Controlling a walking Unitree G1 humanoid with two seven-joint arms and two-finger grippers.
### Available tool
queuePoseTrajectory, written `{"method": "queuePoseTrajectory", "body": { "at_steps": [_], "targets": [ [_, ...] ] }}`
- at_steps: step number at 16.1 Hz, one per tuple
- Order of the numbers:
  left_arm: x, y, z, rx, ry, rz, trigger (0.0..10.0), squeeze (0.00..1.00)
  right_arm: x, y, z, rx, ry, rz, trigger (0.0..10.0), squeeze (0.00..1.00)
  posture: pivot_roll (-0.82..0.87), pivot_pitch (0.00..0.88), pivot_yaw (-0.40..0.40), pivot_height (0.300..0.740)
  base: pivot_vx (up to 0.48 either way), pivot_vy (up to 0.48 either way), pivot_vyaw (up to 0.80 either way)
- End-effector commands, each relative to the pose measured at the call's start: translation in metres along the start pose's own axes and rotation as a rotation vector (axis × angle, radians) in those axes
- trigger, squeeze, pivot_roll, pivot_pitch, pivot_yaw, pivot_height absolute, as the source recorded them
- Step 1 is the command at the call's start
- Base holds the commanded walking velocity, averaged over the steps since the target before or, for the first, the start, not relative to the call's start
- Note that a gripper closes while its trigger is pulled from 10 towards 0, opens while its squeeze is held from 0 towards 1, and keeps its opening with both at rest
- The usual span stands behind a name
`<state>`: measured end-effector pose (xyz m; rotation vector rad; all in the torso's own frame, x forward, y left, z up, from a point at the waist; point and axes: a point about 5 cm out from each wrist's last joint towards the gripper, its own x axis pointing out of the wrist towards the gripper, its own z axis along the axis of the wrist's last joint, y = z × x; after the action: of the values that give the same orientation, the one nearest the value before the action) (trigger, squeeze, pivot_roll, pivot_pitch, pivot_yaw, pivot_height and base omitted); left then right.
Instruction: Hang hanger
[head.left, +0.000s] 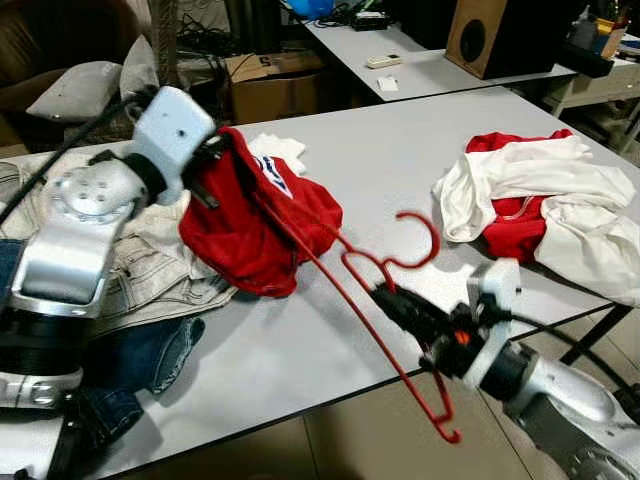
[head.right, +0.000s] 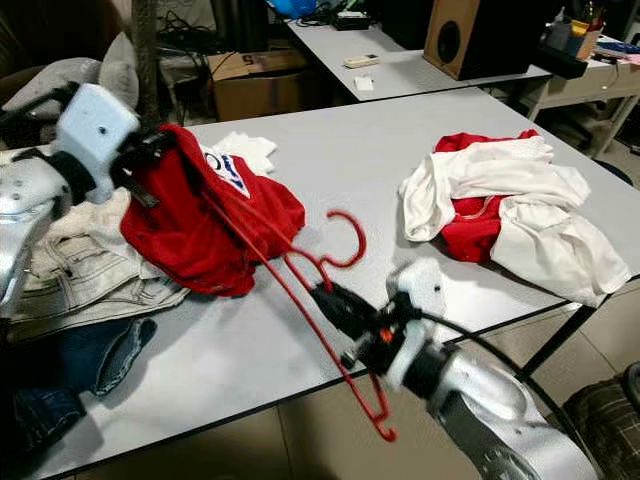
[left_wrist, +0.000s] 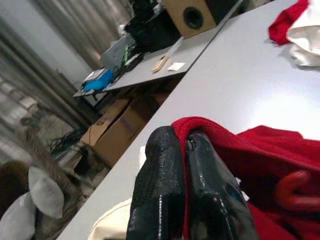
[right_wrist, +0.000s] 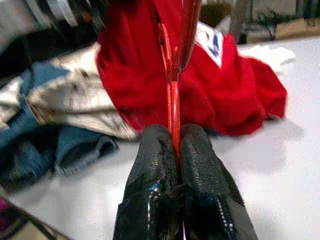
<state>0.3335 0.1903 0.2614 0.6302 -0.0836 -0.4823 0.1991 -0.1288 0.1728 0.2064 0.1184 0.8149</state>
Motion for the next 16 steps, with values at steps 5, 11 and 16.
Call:
{"method": "queuePoseTrajectory", "body": {
  "at_steps": [5, 11, 16],
  "targets": [
    [0.007, -0.008, 0.023, 0.002, -0.102, -0.011, 0.0, 0.0, 0.017, -0.024, -0.012, 0.071, 0.091, -0.225, 10.0, 0.0, -0.01, 0.0, 0.027, 0.74, 0.0, 0.0, 0.0],
    [-0.003, 0.006, 0.01, 0.002, -0.07, 0.113, 0.0, 0.0, 0.019, -0.042, -0.022, 0.215, 0.118, -0.417, 10.0, 0.0, -0.02, 0.0, 0.013, 0.74, 0.0, 0.0, 0.0],
    [-0.014, 0.043, 0.064, 0.036, -0.403, 0.313, 0.0, 0.0, 0.027, -0.021, 0.051, 0.184, -0.283, -0.16, 10.0, 0.0, -0.02, 0.0, -0.007, 0.74, 0.0, 0.0, 0.0]
  ]
}}
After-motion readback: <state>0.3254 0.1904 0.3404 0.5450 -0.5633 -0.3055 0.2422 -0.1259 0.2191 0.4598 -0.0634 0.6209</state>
